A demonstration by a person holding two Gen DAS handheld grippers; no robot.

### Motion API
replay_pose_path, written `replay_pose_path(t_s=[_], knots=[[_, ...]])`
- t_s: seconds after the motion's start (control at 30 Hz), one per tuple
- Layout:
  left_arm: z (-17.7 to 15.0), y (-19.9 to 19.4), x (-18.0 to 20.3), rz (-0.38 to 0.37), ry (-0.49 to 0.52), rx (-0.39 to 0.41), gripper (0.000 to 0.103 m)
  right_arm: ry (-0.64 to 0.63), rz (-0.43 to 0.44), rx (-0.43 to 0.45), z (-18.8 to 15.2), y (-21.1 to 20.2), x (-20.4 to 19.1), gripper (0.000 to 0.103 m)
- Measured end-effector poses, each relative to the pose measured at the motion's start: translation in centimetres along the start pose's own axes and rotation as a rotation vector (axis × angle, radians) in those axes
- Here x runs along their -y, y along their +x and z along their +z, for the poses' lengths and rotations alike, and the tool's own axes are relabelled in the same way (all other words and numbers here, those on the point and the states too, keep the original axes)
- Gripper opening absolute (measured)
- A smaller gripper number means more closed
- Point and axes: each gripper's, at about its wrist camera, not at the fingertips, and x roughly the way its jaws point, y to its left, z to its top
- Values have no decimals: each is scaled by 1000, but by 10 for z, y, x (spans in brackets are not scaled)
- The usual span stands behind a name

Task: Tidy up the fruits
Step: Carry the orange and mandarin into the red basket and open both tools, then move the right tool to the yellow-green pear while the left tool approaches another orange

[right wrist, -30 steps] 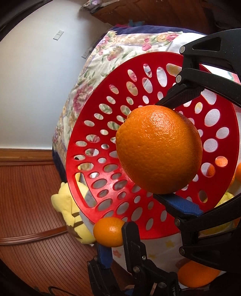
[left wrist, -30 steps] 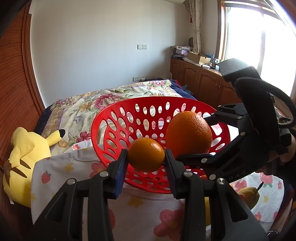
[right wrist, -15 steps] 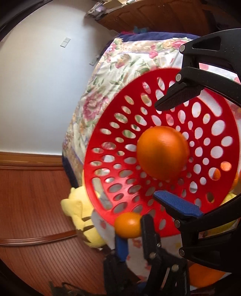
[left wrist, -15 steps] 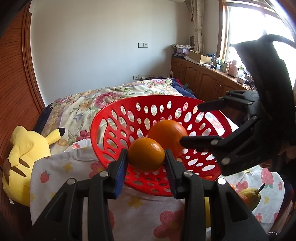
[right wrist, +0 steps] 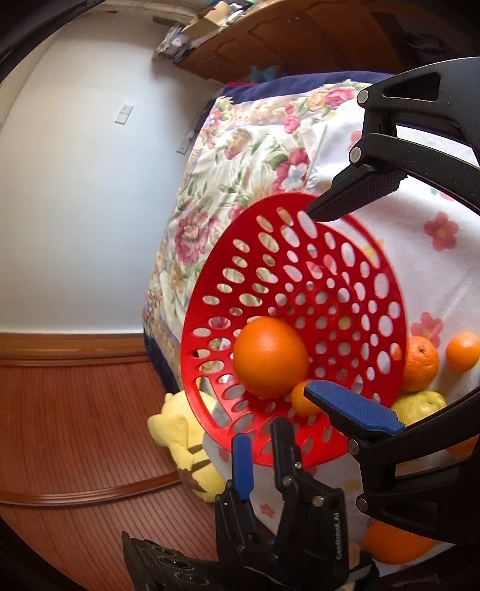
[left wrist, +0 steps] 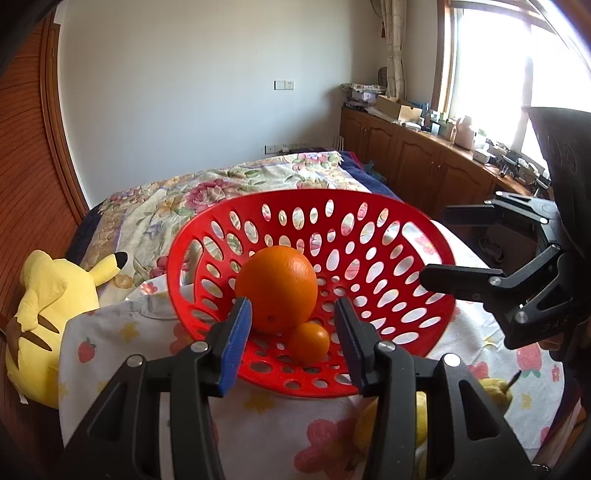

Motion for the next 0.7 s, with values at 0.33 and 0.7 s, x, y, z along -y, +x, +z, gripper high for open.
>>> replay_pose_path(t_s=[0.33, 0.7], knots=[[-20, -58, 10, 13, -8, 62, 55, 109, 6, 81, -32, -47, -4, 90], [-65, -113, 23, -4, 19, 119, 59, 181, -53, 145, -87, -91, -33, 90]])
